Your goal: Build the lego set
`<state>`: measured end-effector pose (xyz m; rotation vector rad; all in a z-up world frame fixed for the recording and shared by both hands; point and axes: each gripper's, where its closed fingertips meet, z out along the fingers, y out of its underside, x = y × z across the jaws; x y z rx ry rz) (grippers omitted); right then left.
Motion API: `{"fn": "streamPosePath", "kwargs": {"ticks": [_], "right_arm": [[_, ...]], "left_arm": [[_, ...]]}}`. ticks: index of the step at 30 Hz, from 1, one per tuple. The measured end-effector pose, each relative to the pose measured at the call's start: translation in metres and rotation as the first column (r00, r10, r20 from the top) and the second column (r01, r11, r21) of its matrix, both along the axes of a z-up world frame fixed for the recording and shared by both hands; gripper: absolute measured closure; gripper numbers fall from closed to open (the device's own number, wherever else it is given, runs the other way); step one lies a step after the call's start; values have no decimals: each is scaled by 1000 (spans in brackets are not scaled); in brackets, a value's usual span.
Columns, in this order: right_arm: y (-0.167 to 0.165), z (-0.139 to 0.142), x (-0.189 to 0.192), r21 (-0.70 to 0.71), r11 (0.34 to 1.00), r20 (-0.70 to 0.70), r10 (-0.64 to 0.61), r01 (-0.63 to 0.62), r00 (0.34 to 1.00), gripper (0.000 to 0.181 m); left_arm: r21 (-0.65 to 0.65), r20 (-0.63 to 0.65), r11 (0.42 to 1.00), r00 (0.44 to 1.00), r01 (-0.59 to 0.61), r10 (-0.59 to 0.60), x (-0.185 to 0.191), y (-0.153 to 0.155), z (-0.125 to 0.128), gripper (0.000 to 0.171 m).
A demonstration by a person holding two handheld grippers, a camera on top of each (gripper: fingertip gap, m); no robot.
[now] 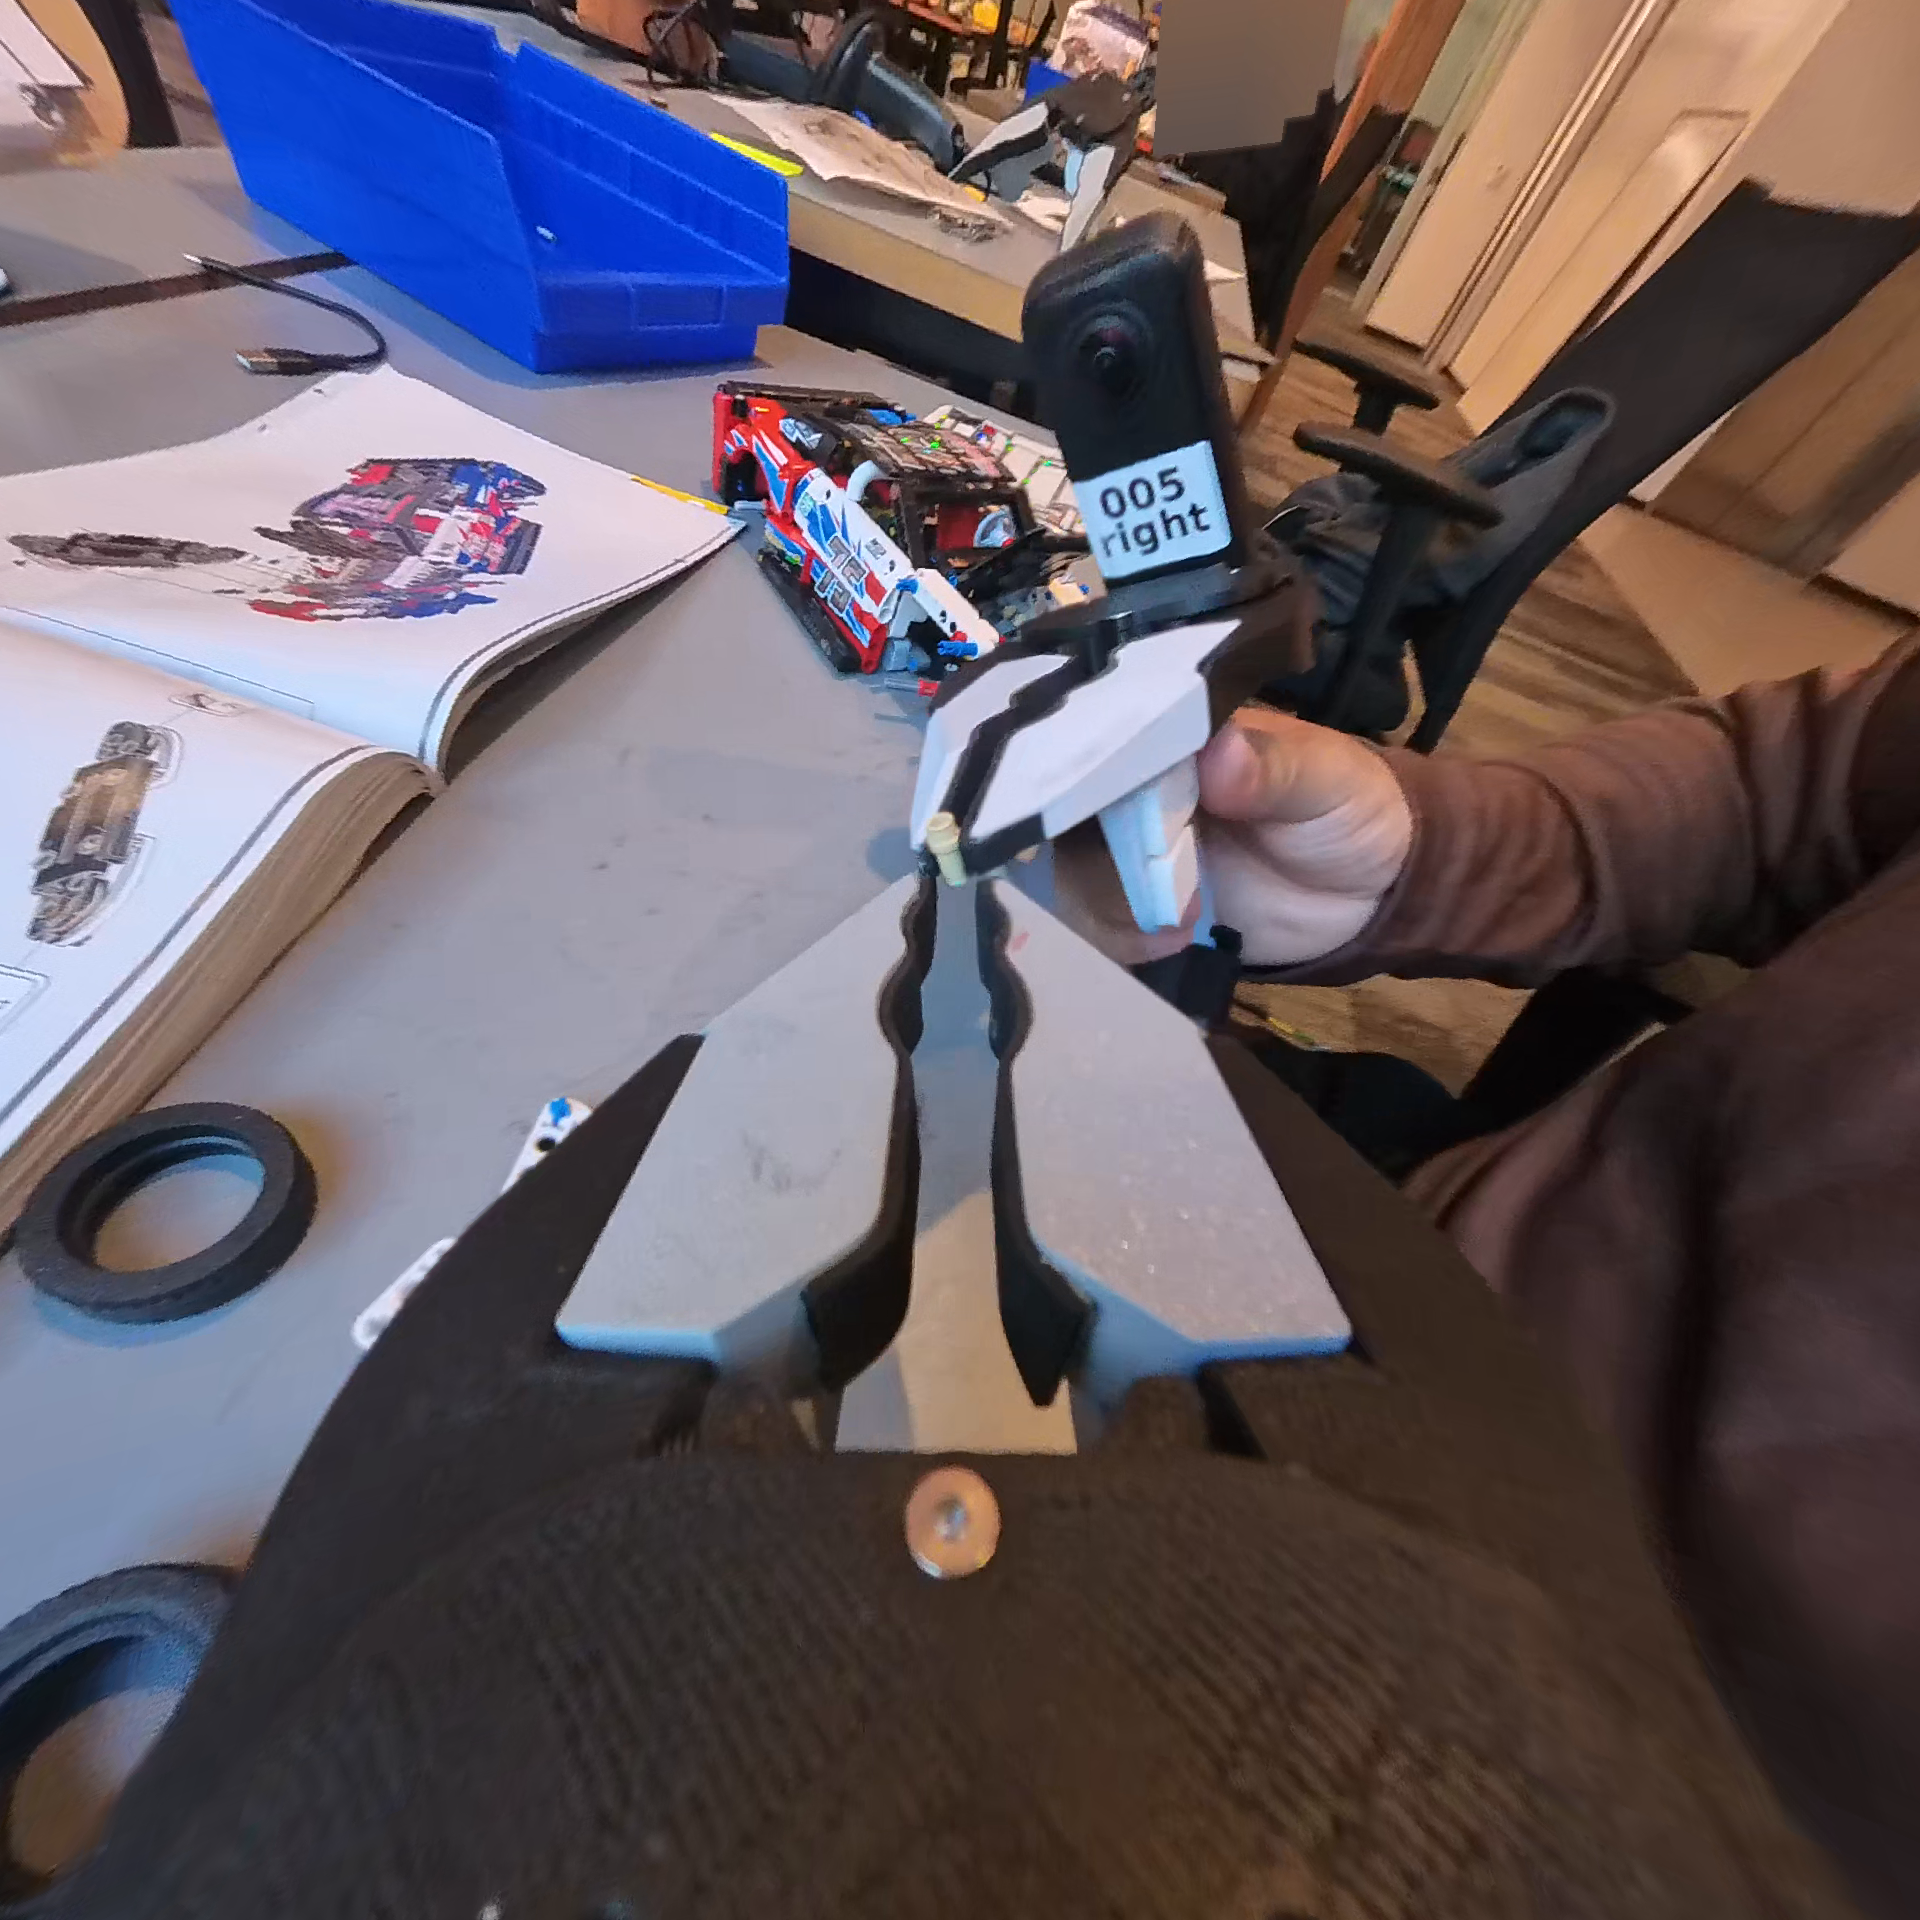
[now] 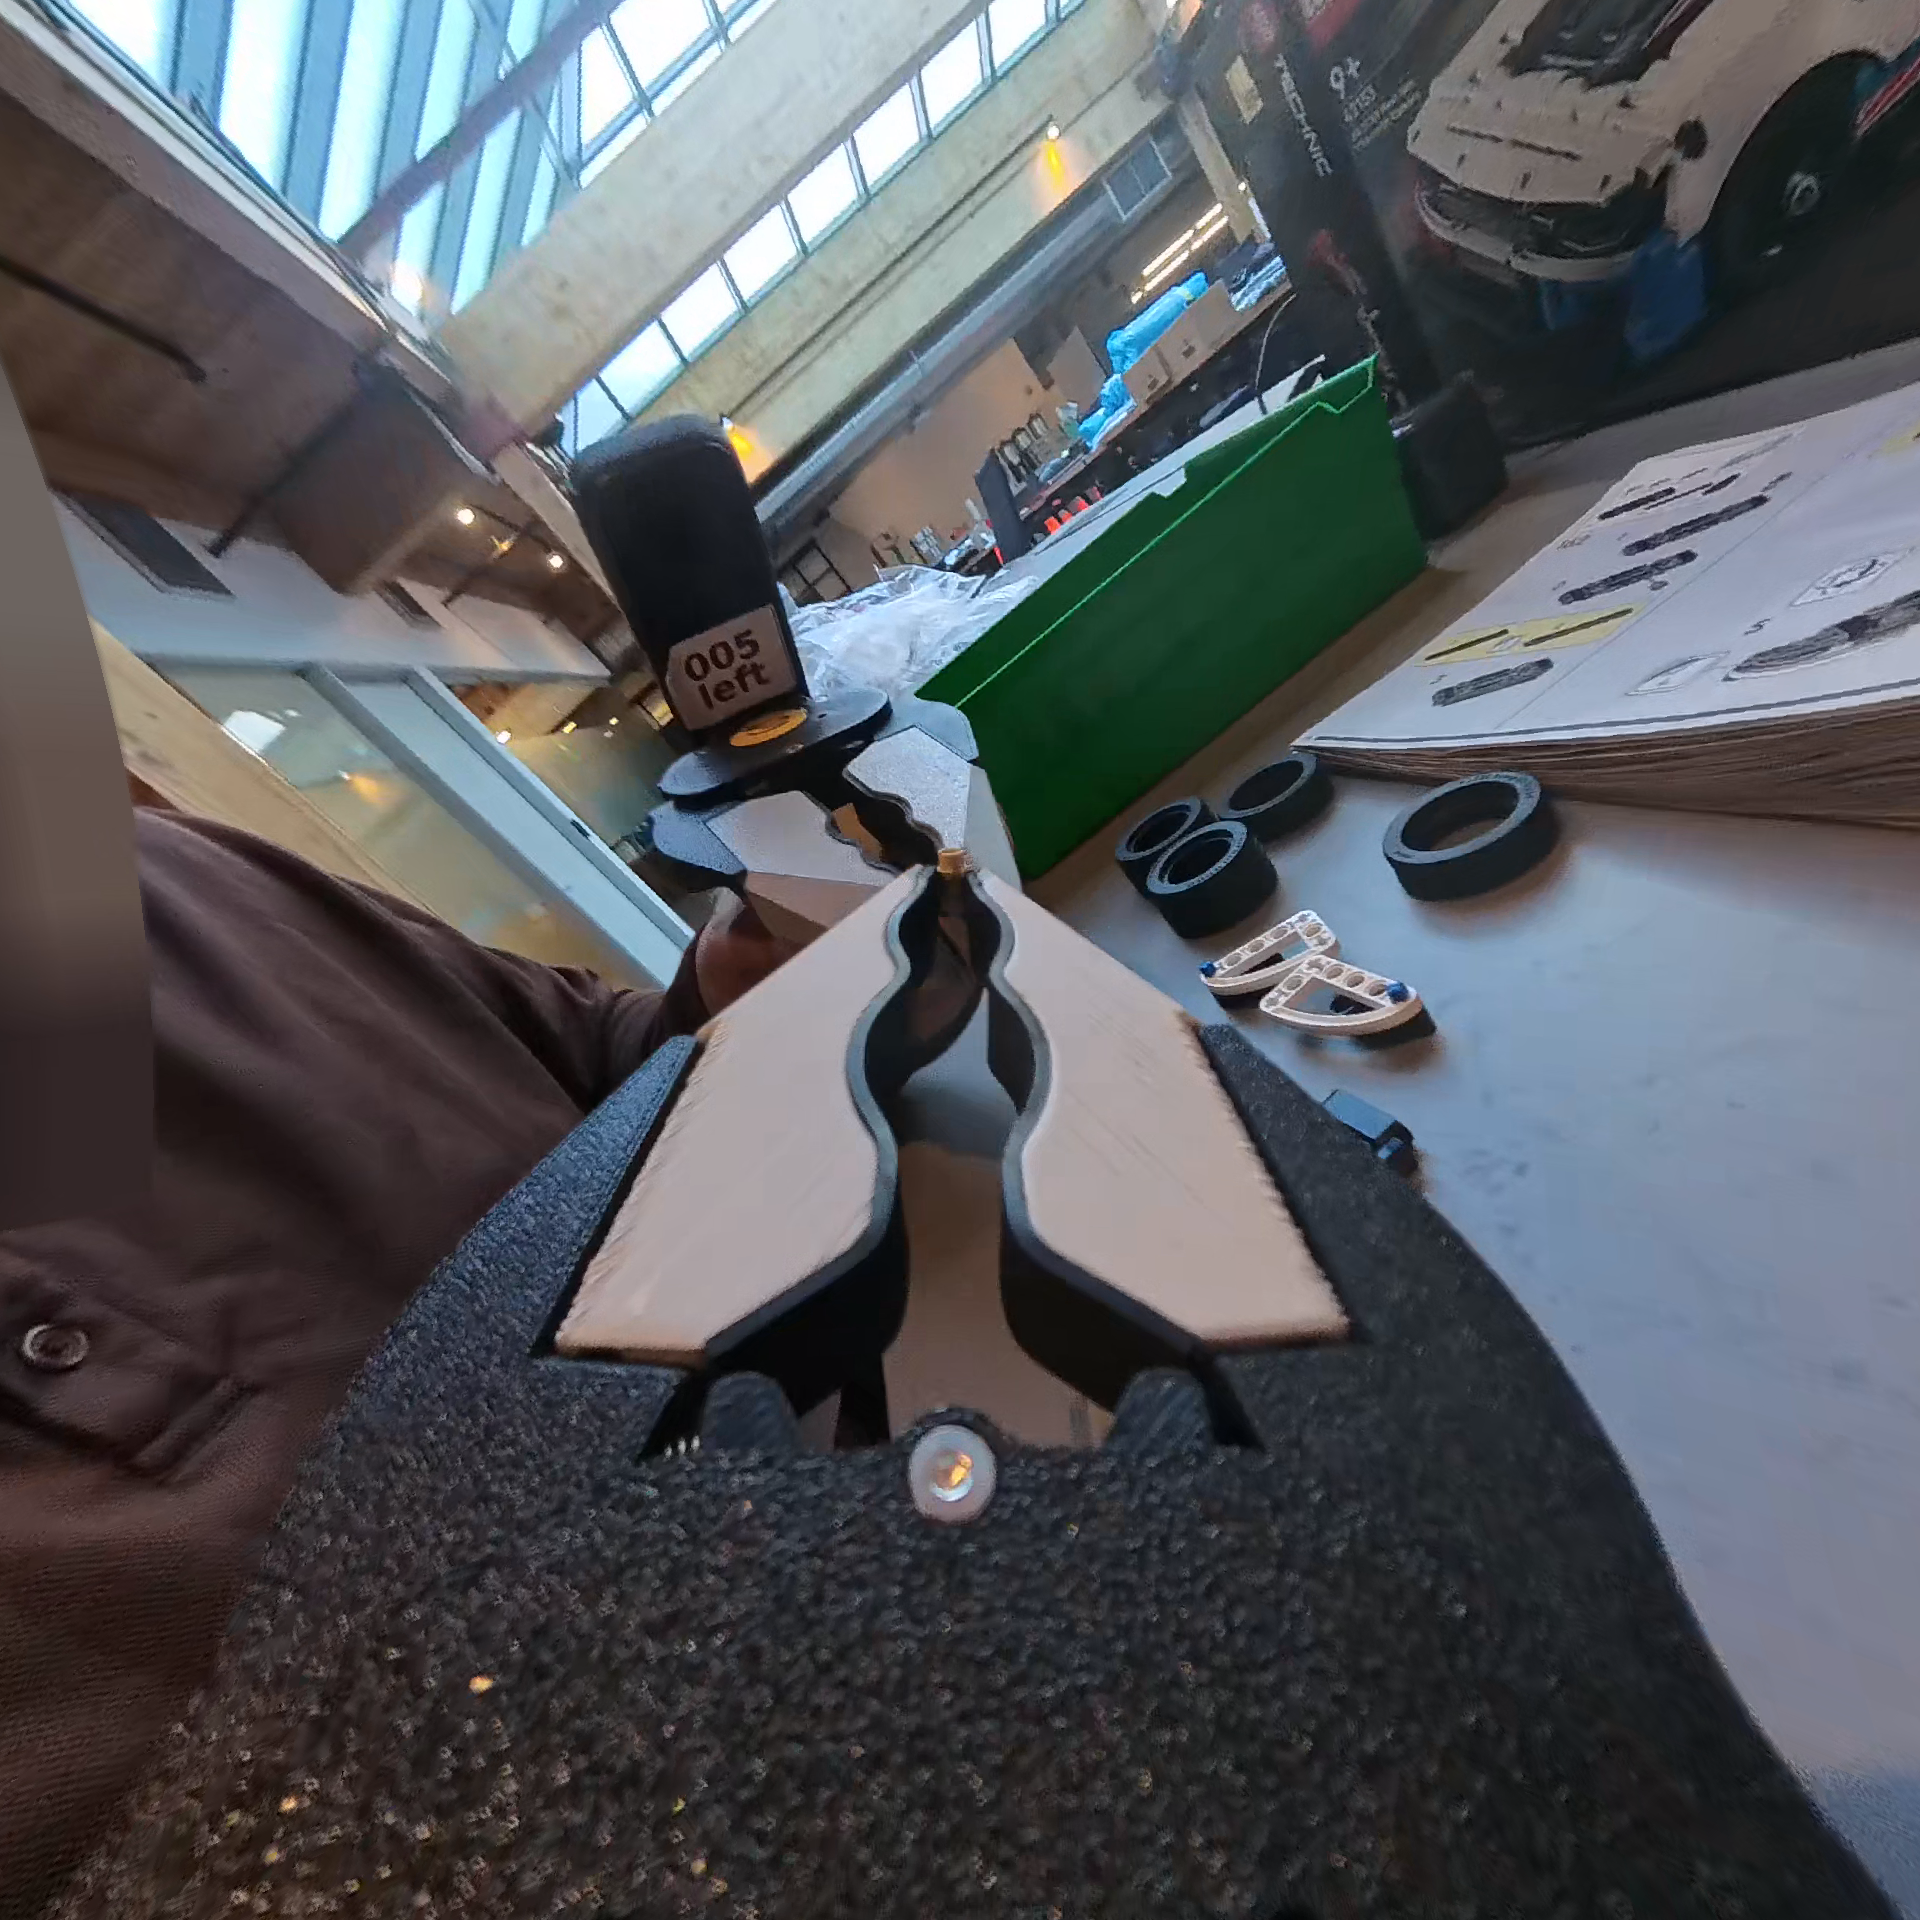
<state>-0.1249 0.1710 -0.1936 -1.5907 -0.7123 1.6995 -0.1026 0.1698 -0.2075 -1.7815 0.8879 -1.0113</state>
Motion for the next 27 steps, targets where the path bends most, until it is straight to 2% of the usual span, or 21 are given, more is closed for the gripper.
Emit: {"fn": "streamPosePath", "kwargs": {"ticks": [3,6,10,15,18,20,25,27], "right_arm": [[1,-5,0,21,1000,38,-16,15,999,178],[4,-12,1,29,998,88,-56,54,994,178],[6,-12,1,-63,994,47,-83,86,995,178],[11,-17,6,-186,977,1,-101,100,995,178],[10,-17,6,-271,961,-51,-80,63,995,178],[8,-18,4,-282,958,-57,-77,58,995,178],[6,-16,3,-257,964,-20,-71,63,997,177],[6,-18,3,-242,968,7,-66,65,998,177]], "left_arm": [[77,-73,996,997,-34,39,-3,3,-5,169],[227,-184,969,972,-99,143,-9,11,-11,166],[370,-247,922,946,-111,212,-9,14,-10,167],[459,-299,884,922,-87,246,-6,13,-12,167],[486,-309,869,912,-92,269,-5,14,-10,163],[509,-321,856,905,-86,281,-5,15,-10,165],[621,-366,783,866,-46,341,-6,14,-8,166],[622,-377,783,863,-33,336,-7,14,-10,166]]}}
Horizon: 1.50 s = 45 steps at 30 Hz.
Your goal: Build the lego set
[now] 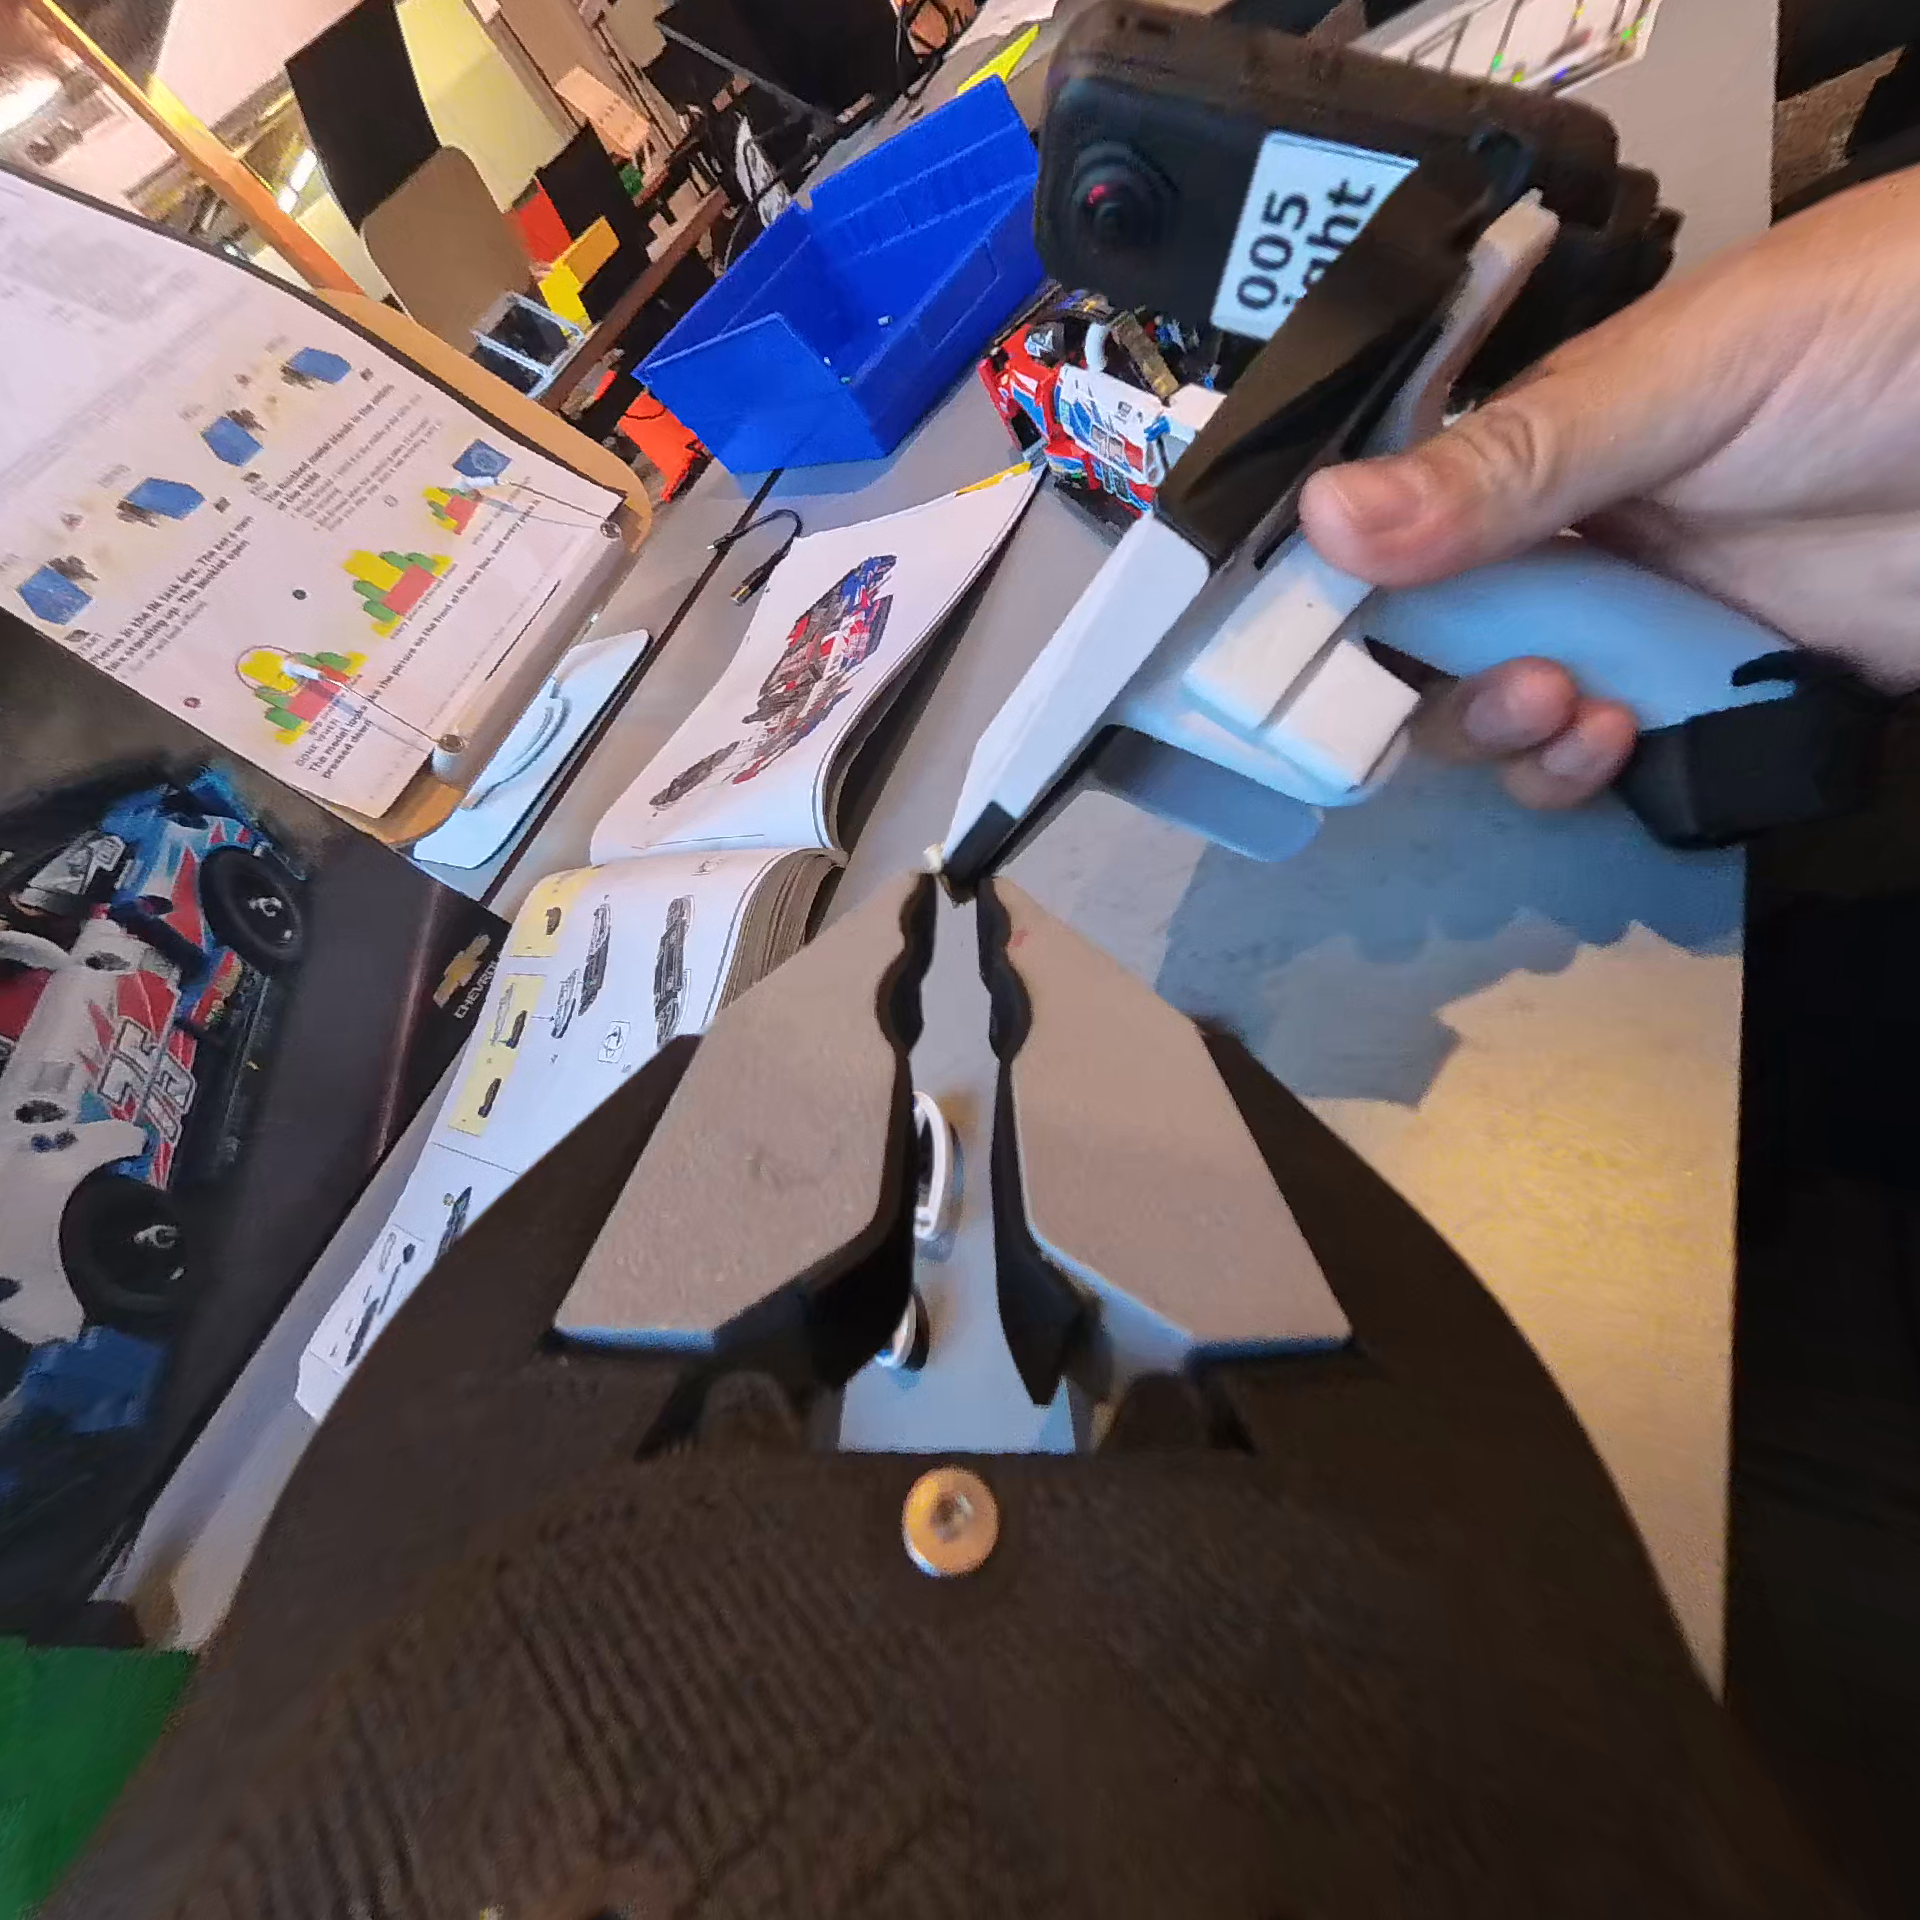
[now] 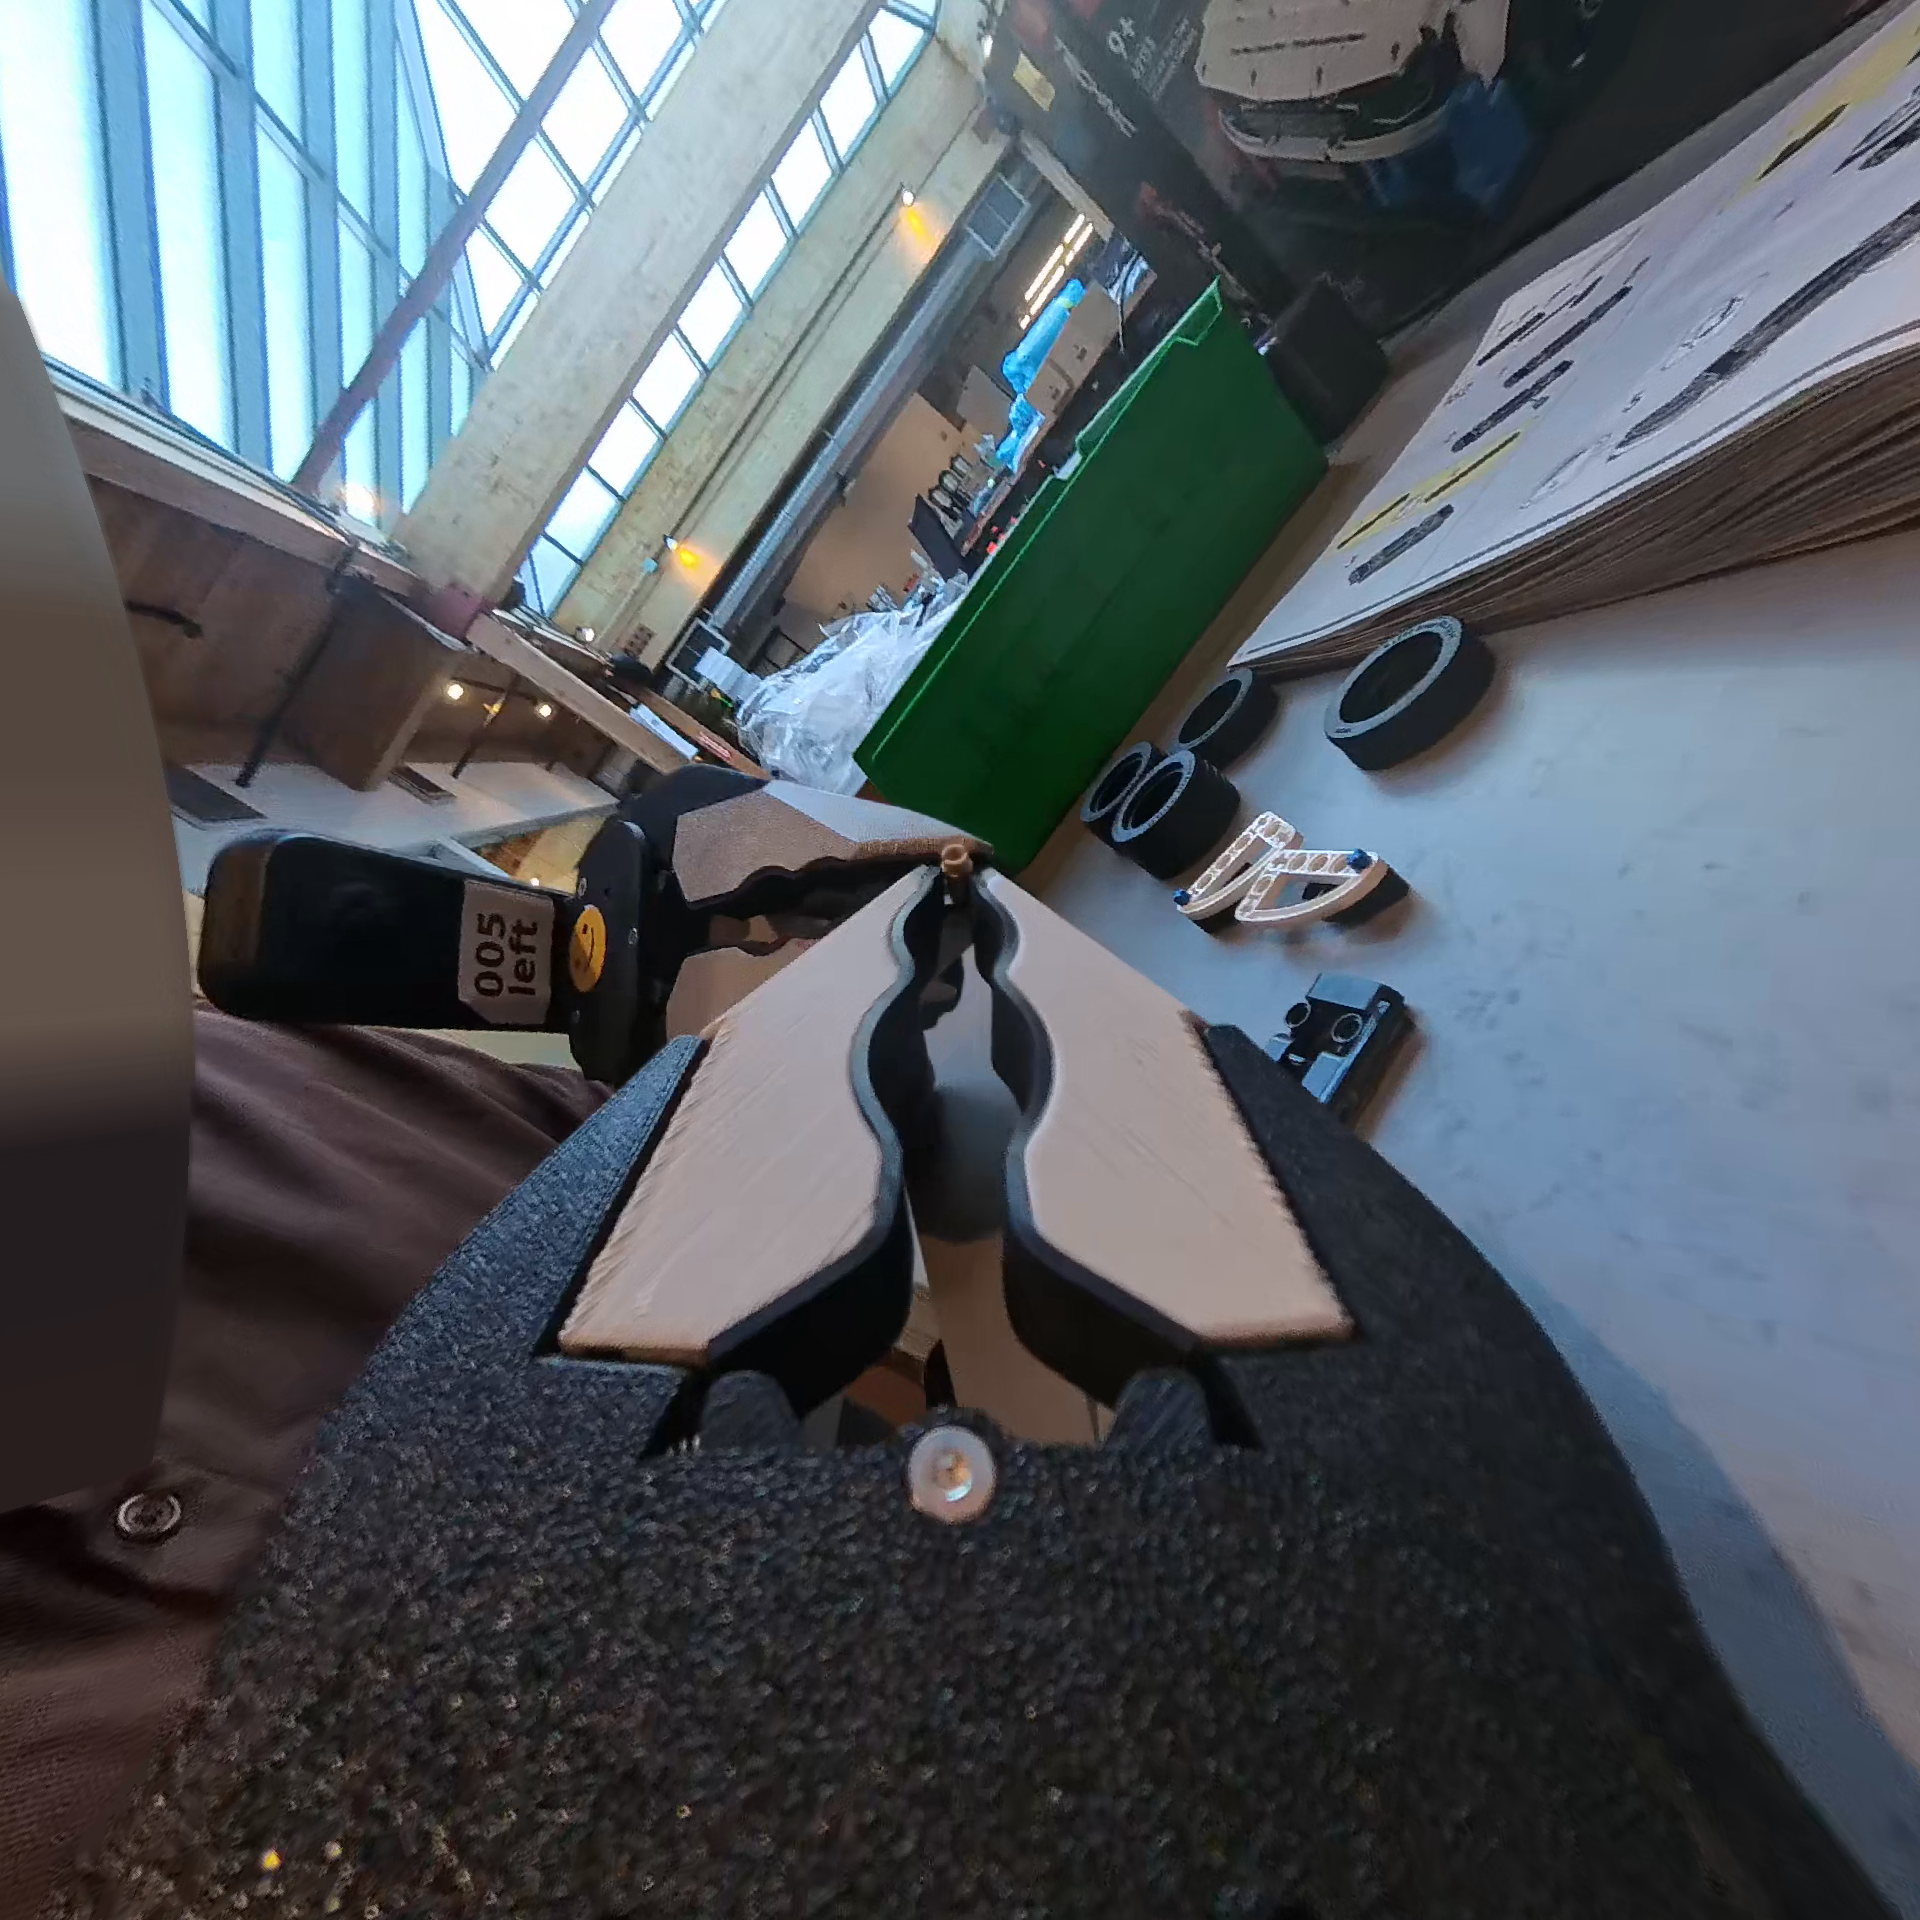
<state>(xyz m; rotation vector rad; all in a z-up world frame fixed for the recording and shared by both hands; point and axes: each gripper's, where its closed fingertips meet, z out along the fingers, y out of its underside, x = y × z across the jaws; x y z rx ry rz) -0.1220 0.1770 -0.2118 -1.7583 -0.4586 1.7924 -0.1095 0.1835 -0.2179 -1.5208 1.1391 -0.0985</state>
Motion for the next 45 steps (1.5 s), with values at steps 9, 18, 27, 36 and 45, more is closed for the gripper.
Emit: {"fn": "streamPosePath", "kwargs": {"ticks": [9,18,27,36,45], "right_arm": [[-6,-7,3,88,992,176,69,-85,982,178],[-8,-3,9,261,954,290,67,-146,955,174],[-13,-6,8,358,912,351,68,-201,934,177],[8,-35,28,439,848,616,-45,-296,786,178],[19,-59,33,384,861,696,-32,-333,717,177]], "left_arm": [[-67,26,994,996,88,-87,-1,-6,-6,170],[-121,114,979,982,167,-153,2,-12,-2,170],[-134,107,971,977,199,-186,7,-17,-8,170],[-463,116,866,981,189,-153,-6,-5,-41,137],[-615,-47,777,978,134,-206,-3,-2,-88,99]]}}
